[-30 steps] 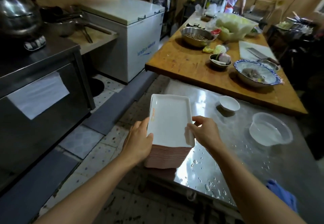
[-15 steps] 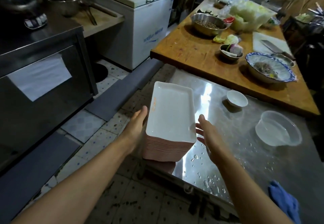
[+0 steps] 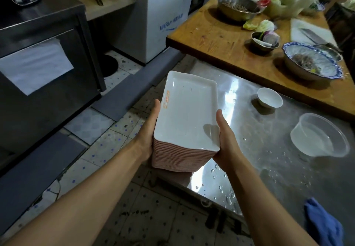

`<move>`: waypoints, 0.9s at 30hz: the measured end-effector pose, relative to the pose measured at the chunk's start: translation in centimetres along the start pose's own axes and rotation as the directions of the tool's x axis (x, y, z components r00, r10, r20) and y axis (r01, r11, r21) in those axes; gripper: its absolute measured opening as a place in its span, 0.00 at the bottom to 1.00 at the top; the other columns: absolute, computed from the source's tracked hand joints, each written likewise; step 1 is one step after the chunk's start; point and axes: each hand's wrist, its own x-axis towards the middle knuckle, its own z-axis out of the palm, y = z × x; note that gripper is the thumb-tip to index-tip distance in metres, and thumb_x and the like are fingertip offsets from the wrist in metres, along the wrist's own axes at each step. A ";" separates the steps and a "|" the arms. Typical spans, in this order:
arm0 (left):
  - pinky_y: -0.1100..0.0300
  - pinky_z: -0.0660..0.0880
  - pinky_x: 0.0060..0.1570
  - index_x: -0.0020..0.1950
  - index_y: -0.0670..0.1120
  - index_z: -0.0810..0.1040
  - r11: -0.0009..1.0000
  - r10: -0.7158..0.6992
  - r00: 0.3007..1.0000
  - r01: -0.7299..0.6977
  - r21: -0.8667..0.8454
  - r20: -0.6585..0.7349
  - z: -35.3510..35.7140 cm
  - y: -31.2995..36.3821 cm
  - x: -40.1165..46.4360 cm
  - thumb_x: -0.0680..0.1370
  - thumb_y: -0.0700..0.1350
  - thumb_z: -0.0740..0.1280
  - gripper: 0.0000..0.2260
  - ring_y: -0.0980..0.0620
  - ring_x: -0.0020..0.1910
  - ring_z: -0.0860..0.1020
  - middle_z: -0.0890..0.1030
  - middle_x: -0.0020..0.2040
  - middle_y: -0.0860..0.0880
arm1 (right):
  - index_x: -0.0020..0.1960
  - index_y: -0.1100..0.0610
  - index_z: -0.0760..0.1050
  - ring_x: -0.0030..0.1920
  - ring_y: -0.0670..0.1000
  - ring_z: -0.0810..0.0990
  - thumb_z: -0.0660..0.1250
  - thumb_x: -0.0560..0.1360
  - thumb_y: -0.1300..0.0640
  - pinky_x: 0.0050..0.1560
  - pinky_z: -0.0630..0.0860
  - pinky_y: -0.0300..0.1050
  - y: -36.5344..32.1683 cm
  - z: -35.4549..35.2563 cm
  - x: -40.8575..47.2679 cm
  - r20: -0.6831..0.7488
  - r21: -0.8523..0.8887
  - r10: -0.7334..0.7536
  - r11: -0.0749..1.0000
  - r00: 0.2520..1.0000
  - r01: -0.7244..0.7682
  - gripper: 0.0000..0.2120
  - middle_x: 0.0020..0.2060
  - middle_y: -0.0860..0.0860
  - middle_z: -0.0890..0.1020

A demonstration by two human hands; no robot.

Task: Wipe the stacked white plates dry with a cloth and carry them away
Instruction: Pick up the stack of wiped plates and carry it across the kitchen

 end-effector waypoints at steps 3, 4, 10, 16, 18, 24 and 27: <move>0.63 0.79 0.42 0.49 0.60 0.84 1.000 0.026 1.000 -0.026 -0.015 -0.011 -0.1 -0.2 0.2 0.77 0.65 0.49 0.24 0.55 0.51 0.82 0.84 0.51 0.53 | 0.62 0.53 0.75 0.53 0.52 0.83 0.61 0.69 0.37 0.44 0.80 0.42 0.1 0.1 0.1 -0.009 0.020 -0.018 1.000 1.000 0.018 0.28 0.53 0.52 0.84; 0.63 0.79 0.42 0.49 0.60 0.84 0.999 0.031 0.999 -0.032 -0.014 -0.012 -0.1 -0.2 0.2 0.77 0.65 0.50 0.24 0.55 0.51 0.82 0.84 0.51 0.53 | 0.63 0.53 0.74 0.52 0.52 0.83 0.61 0.69 0.37 0.42 0.80 0.41 0.1 0.1 0.1 -0.009 0.025 -0.013 1.000 1.000 0.013 0.29 0.53 0.52 0.84; 0.63 0.79 0.39 0.47 0.59 0.85 1.000 0.022 1.000 -0.022 -0.017 -0.012 0.0 0.2 0.0 0.78 0.64 0.49 0.24 0.55 0.47 0.83 0.85 0.48 0.52 | 0.67 0.52 0.71 0.54 0.54 0.82 0.64 0.66 0.36 0.47 0.79 0.45 -0.3 0.4 -0.1 -0.011 -0.012 0.014 1.000 1.000 -0.014 0.34 0.55 0.52 0.83; 0.62 0.79 0.38 0.45 0.57 0.85 1.000 0.001 1.000 -0.001 -0.015 -0.005 0.2 1.2 -1.3 0.76 0.64 0.52 0.23 0.53 0.46 0.83 0.85 0.47 0.50 | 0.68 0.52 0.70 0.52 0.54 0.83 0.65 0.65 0.38 0.41 0.80 0.41 -0.9 1.4 -1.7 0.009 0.013 0.018 1.000 1.000 -0.018 0.35 0.55 0.53 0.83; 0.62 0.79 0.38 0.45 0.58 0.85 1.000 -0.002 1.000 0.002 -0.001 0.000 0.1 1.7 -2.3 0.74 0.64 0.53 0.22 0.53 0.46 0.83 0.85 0.47 0.50 | 0.68 0.53 0.70 0.52 0.54 0.83 0.66 0.65 0.38 0.40 0.80 0.41 -0.6 1.9 -2.5 0.017 0.015 0.013 1.000 1.000 -0.013 0.34 0.55 0.53 0.83; 0.62 0.79 0.38 0.45 0.59 0.85 0.999 -0.022 1.000 0.023 0.033 -0.010 -0.8 2.0 -4.8 0.73 0.64 0.54 0.21 0.52 0.47 0.83 0.85 0.49 0.50 | 0.69 0.50 0.68 0.53 0.54 0.83 0.65 0.69 0.41 0.41 0.80 0.41 0.9 3.4 -4.2 0.048 0.020 0.007 1.000 0.999 -0.007 0.30 0.55 0.52 0.83; 0.62 0.79 0.38 0.46 0.59 0.85 0.997 -0.041 0.999 0.042 0.060 -0.014 -1.0 2.1 -5.4 0.72 0.64 0.54 0.21 0.53 0.48 0.83 0.85 0.50 0.50 | 0.69 0.50 0.68 0.53 0.53 0.83 0.65 0.71 0.43 0.42 0.80 0.41 1.7 3.6 -4.5 0.053 0.030 -0.004 1.000 0.999 0.003 0.28 0.56 0.52 0.83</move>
